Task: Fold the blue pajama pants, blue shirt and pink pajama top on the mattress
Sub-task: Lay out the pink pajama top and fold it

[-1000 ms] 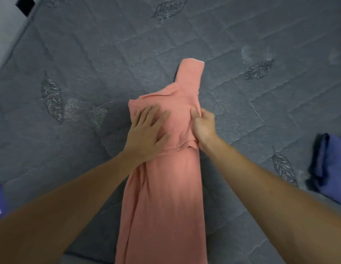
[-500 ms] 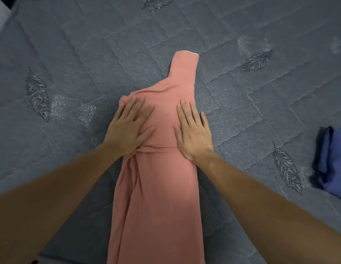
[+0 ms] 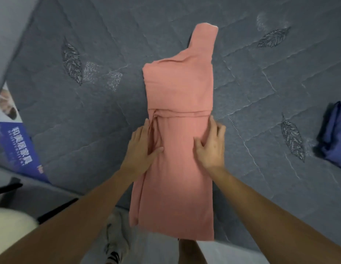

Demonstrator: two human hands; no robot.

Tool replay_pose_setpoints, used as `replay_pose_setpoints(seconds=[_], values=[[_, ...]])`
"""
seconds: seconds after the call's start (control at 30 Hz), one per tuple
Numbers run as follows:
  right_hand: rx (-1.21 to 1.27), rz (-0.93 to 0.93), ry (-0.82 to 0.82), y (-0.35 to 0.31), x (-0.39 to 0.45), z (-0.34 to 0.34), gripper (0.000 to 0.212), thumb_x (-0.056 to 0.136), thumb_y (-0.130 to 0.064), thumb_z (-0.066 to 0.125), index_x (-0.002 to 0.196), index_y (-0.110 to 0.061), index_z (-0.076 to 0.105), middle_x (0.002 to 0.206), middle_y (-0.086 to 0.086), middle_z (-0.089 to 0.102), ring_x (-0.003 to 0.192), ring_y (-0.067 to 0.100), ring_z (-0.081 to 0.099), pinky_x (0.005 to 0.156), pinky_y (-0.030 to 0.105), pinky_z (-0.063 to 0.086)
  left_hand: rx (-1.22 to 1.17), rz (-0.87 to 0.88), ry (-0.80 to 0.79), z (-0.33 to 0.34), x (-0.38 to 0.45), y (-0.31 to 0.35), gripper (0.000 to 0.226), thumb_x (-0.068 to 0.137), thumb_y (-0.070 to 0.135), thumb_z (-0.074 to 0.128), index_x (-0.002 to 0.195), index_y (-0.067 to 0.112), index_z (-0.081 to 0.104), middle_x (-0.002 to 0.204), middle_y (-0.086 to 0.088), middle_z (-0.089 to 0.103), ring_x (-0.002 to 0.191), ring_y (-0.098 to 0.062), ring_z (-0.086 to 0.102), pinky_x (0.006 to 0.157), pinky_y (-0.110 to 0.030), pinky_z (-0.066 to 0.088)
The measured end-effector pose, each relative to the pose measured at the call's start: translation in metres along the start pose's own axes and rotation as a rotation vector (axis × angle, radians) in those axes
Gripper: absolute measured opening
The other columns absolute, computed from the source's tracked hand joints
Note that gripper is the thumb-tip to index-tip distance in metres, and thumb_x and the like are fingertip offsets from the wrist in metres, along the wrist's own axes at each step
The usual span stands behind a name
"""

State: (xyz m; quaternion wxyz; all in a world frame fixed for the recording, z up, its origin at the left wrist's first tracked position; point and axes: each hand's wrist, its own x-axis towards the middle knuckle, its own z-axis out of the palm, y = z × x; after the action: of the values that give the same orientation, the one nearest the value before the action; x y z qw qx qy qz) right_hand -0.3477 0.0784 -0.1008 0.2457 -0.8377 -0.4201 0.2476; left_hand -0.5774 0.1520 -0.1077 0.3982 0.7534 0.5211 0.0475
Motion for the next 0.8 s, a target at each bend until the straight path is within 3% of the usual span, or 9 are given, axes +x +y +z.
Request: replay_pose_setpoints(seconds=[0.07, 0.13, 0.2, 0.3, 0.37, 0.5, 0.6, 0.67, 0.8], values=[[0.065, 0.152, -0.033, -0.001, -0.029, -0.001, 0.07, 0.089, -0.02, 0.073, 0.148, -0.013, 0.038, 0.133, 0.01, 0.053, 0.119, 0.028, 0.055, 0.1, 0.039, 0.043, -0.127, -0.123, -0.006, 0.011, -0.027, -0.001, 0.104, 0.091, 0.048, 0.068, 0.161, 0.032, -0.007, 0.169, 0.006, 0.006, 0.154, -0.015, 0.002, 0.124, -0.038, 0.002], [0.083, 0.258, -0.067, 0.002, -0.055, -0.004, 0.055, 0.087, -0.023, 0.076, 0.133, -0.01, 0.049, 0.115, 0.008, 0.065, 0.104, 0.025, 0.06, 0.087, 0.031, 0.045, -0.294, -0.229, -0.035, 0.019, -0.052, -0.003, 0.102, 0.089, 0.036, 0.074, 0.162, 0.031, 0.003, 0.166, 0.008, 0.016, 0.154, -0.018, 0.015, 0.126, -0.04, 0.013], [0.111, 0.321, -0.125, 0.01, -0.079, -0.008, 0.046, 0.085, -0.025, 0.079, 0.122, -0.009, 0.059, 0.104, -0.002, 0.065, 0.096, 0.017, 0.06, 0.083, 0.025, 0.044, -0.405, -0.256, -0.018, 0.023, -0.075, -0.006, 0.089, 0.086, 0.022, 0.077, 0.156, 0.023, 0.022, 0.15, 0.007, 0.042, 0.136, -0.014, 0.043, 0.118, -0.035, 0.033], [0.178, 0.396, -0.257, 0.023, -0.118, -0.014, 0.044, 0.079, -0.026, 0.086, 0.116, -0.009, 0.068, 0.1, -0.005, 0.068, 0.095, 0.018, 0.067, 0.082, 0.028, 0.052, -0.38, -0.27, -0.046, 0.028, -0.107, -0.012, 0.054, 0.08, 0.012, 0.075, 0.126, 0.015, 0.046, 0.117, 0.002, 0.06, 0.109, -0.02, 0.061, 0.095, -0.036, 0.051], [0.206, 0.467, -0.321, 0.034, -0.149, -0.016, 0.045, 0.077, -0.023, 0.088, 0.115, -0.008, 0.07, 0.101, -0.002, 0.07, 0.096, 0.021, 0.069, 0.086, 0.034, 0.056, -0.301, -0.274, -0.091, 0.033, -0.13, -0.02, 0.044, 0.077, 0.013, 0.075, 0.113, 0.011, 0.049, 0.106, 0.0, 0.062, 0.1, -0.022, 0.062, 0.085, -0.036, 0.052], [0.224, 0.534, -0.358, 0.059, -0.208, -0.013, 0.041, 0.077, -0.021, 0.088, 0.112, -0.004, 0.072, 0.103, 0.005, 0.075, 0.094, 0.026, 0.072, 0.09, 0.043, 0.059, -0.312, -0.283, -0.174, 0.046, -0.186, -0.038, 0.035, 0.081, 0.007, 0.073, 0.113, 0.01, 0.06, 0.103, -0.003, 0.069, 0.084, -0.018, 0.066, 0.076, -0.031, 0.056], [0.448, 0.629, -0.325, 0.064, -0.242, -0.013, 0.034, 0.09, -0.01, 0.076, 0.117, 0.006, 0.065, 0.097, 0.02, 0.076, 0.068, 0.028, 0.073, 0.072, 0.04, 0.065, -0.454, -0.339, -0.223, 0.052, -0.222, -0.05, 0.013, 0.095, 0.003, 0.06, 0.092, 0.016, 0.061, 0.079, -0.009, 0.072, 0.056, -0.015, 0.066, 0.055, -0.03, 0.054], [0.54, 0.658, -0.264, 0.06, -0.254, -0.018, 0.029, 0.095, -0.01, 0.07, 0.117, 0.006, 0.062, 0.09, 0.02, 0.074, 0.057, 0.024, 0.069, 0.063, 0.035, 0.064, -0.536, -0.372, -0.171, 0.054, -0.234, -0.052, 0.015, 0.099, 0.005, 0.055, 0.09, 0.014, 0.062, 0.073, -0.01, 0.073, 0.055, -0.018, 0.068, 0.055, -0.03, 0.053], [0.586, 0.687, -0.216, 0.051, -0.251, -0.029, 0.024, 0.097, -0.014, 0.068, 0.11, 0.005, 0.063, 0.076, 0.015, 0.071, 0.061, 0.027, 0.066, 0.065, 0.042, 0.063, -0.618, -0.394, -0.121, 0.046, -0.236, -0.036, 0.013, 0.101, 0.007, 0.054, 0.095, 0.009, 0.065, 0.076, -0.013, 0.076, 0.061, -0.019, 0.072, 0.056, -0.026, 0.055]])
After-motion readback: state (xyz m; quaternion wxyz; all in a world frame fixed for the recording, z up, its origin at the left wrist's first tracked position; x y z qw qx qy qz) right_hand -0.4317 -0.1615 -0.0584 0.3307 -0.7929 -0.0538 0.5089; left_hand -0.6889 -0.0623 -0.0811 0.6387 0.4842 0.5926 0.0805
